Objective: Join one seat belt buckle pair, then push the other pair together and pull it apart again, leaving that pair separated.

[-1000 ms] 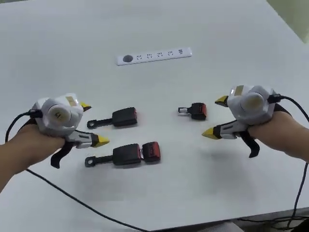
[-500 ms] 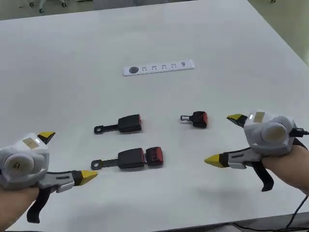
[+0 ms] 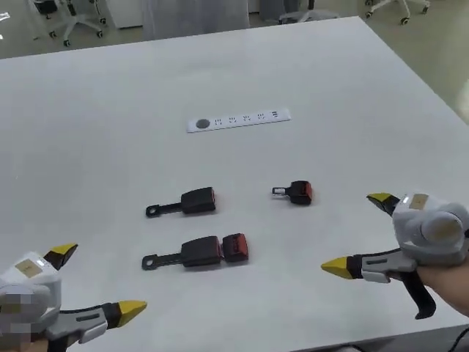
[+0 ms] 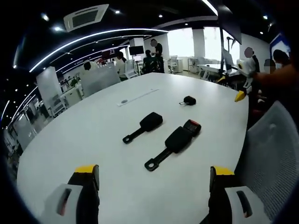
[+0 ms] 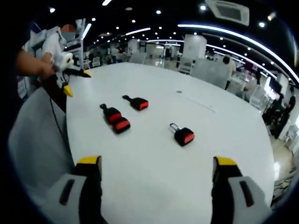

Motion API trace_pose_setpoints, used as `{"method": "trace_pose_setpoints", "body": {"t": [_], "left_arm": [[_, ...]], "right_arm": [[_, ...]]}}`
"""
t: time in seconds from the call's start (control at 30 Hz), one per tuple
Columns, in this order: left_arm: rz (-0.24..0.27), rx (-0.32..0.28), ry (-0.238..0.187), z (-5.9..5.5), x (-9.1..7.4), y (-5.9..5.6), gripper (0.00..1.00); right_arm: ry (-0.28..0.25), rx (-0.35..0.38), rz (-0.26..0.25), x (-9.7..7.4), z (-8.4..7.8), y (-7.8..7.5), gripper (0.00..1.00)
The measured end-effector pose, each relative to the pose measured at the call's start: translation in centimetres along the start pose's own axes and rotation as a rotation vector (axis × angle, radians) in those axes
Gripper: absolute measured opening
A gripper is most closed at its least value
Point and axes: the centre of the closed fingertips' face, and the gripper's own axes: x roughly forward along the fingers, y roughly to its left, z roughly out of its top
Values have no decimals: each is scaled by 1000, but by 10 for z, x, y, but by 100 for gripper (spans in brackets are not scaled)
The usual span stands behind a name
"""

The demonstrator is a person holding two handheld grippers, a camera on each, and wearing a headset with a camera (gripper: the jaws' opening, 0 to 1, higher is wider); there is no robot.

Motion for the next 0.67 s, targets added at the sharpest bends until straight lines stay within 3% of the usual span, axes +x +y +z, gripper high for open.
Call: {"method": "trace_pose_setpoints", "body": {"t": [0.2,0.47,0.67], "left_arm": [[21,-17,-19,5,-2,5,100],[12,-28,-28,4,-1,1,100],[-6,-32,-22,3,-1,-5,100]], "right_arm": [[2,15,-12,-2,2,-2,100],[-10,5,-17,-1,20,1,100],[0,3,-2,4,19,5,100]]}}
